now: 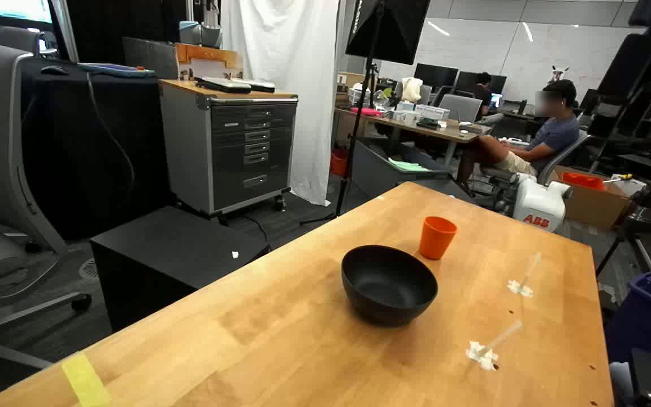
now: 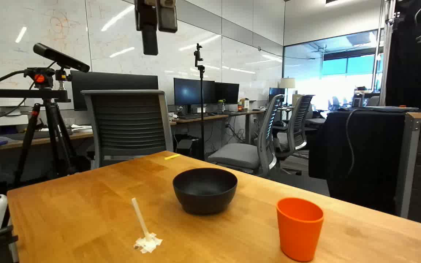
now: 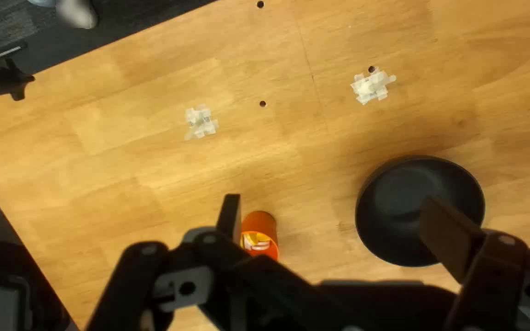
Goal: Pour the contents in the orange cup into the black bowl
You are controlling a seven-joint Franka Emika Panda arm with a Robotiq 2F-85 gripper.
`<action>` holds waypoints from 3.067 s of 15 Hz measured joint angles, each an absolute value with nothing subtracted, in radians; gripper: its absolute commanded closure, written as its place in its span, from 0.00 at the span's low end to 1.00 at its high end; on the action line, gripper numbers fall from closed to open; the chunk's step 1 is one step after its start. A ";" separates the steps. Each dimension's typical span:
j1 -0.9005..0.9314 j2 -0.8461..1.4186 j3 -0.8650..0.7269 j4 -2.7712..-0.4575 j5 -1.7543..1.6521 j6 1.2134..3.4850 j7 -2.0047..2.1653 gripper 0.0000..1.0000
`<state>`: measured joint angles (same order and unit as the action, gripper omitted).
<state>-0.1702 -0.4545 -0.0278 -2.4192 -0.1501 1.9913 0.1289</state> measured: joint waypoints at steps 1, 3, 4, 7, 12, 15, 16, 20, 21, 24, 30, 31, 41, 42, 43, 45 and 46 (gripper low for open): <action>-0.170 -0.455 -0.028 -2.416 -0.150 1.992 0.129 0.00; -0.170 -0.458 -0.028 -2.412 -0.150 1.992 0.129 0.00; -0.170 -0.459 -0.028 -2.411 -0.150 1.992 0.129 0.00; -0.170 -0.459 -0.028 -2.411 -0.150 1.992 0.129 0.00; -0.170 -0.457 -0.028 -2.413 -0.150 1.991 0.129 0.00; -0.170 -0.440 -0.034 -2.411 -0.149 1.998 0.141 0.00; -0.170 -0.431 -0.040 -2.407 -0.145 2.011 0.151 0.00; -0.173 -0.364 -0.085 -2.357 -0.081 2.067 0.204 0.00; -0.174 -0.341 -0.100 -2.337 -0.056 2.076 0.212 0.00; -0.183 -0.260 -0.140 -2.266 0.007 2.111 0.234 0.00; -0.198 -0.061 -0.171 -2.115 0.050 2.166 0.302 0.00; -0.198 -0.029 -0.171 -2.092 0.050 2.172 0.318 0.00; -0.197 0.246 -0.177 -1.908 0.050 2.206 0.432 0.00; -0.197 0.267 -0.180 -1.900 0.050 2.217 0.440 0.00; -0.197 0.287 -0.183 -1.896 0.050 2.231 0.446 0.00; -0.197 0.324 -0.192 -1.891 0.050 2.259 0.450 0.00; -0.197 0.340 -0.196 -1.890 0.050 2.270 0.451 0.00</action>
